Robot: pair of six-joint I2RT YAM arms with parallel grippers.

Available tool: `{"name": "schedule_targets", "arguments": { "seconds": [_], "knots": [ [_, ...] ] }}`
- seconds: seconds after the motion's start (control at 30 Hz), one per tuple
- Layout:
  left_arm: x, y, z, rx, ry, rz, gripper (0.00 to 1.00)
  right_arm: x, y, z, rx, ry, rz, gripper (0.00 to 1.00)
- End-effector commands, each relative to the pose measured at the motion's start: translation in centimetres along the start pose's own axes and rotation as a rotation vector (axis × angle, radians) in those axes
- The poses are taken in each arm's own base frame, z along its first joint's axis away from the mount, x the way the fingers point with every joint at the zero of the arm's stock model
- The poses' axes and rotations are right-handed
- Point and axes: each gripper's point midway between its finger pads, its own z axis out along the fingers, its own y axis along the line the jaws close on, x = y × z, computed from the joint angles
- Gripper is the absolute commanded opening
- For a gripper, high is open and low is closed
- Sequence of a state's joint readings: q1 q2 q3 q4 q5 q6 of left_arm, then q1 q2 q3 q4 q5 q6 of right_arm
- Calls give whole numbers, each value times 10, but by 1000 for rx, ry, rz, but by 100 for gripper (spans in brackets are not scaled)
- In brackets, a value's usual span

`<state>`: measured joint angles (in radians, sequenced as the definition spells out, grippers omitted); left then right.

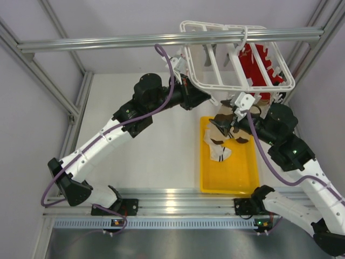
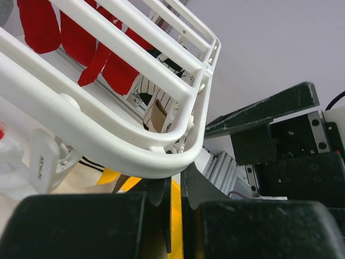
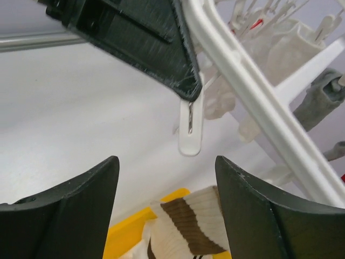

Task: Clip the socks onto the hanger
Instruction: Pick up the sock from the bin.

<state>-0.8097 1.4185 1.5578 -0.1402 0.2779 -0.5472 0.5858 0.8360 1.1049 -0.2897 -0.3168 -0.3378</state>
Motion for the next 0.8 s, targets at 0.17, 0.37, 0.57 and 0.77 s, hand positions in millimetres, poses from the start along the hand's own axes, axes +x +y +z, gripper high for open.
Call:
{"name": "schedule_targets", "arguments": {
  "seconds": [0.17,0.37,0.57,0.77],
  "knots": [
    [-20,-4,1,6,-56,51,0,105,59,-35,-252,360,18,64],
    [-21,-5,2,11,-58,52,0,195,82,-50,-303,609,87,59],
    [-21,-6,0,12,-59,52,0,245,75,-46,-297,702,45,48],
    [-23,-7,-3,9,-64,61,0,289,65,-53,-352,780,0,43]
  ]
}}
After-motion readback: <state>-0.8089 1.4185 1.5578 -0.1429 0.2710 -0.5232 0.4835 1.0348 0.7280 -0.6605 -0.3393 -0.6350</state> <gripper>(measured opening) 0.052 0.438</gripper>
